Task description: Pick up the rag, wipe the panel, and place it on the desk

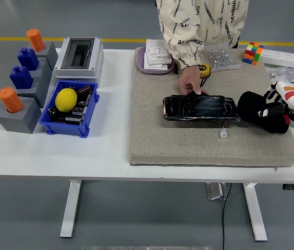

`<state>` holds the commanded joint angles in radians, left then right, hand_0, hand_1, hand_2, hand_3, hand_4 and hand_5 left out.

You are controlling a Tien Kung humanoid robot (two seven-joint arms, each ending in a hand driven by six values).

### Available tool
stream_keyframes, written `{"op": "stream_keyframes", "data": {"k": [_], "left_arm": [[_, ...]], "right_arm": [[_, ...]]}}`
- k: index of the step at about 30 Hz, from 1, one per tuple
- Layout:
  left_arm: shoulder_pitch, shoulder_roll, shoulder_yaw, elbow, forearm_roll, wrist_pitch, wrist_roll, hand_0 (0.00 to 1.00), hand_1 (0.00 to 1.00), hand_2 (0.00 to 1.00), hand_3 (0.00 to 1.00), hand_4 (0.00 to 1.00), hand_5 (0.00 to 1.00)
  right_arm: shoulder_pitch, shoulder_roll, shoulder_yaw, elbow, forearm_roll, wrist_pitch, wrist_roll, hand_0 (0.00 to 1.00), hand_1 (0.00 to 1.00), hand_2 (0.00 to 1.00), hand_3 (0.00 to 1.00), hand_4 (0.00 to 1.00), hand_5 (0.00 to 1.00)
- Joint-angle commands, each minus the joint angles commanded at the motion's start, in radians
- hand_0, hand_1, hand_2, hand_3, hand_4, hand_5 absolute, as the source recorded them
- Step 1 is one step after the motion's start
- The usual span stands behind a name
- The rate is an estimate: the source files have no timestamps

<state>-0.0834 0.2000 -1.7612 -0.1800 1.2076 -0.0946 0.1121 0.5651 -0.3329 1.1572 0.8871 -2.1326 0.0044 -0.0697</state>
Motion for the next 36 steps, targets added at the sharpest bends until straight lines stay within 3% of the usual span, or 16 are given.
{"op": "stream_keyframes", "data": {"k": [11,36], "left_arm": [[0.006,0.002,0.002,0.0,0.001,0.001,0.001,0.724,0.716,0.767,0.628,0.695,0.583],[0.001,0.001,-0.001,0.0,0.005,0.0,0.001,0.726,0.717,0.767,0.628,0.695,0.585]], "right_arm": [[-0.006,-0.004,0.008,0.009,-0.005,0.016,0.002,0.664,0.626,0.72,0.712,0.998,0.438],[-0.002,0.0,0.026,0.009,-0.014,0.027,0.002,0.674,0.635,0.723,0.716,0.998,0.46]]}}
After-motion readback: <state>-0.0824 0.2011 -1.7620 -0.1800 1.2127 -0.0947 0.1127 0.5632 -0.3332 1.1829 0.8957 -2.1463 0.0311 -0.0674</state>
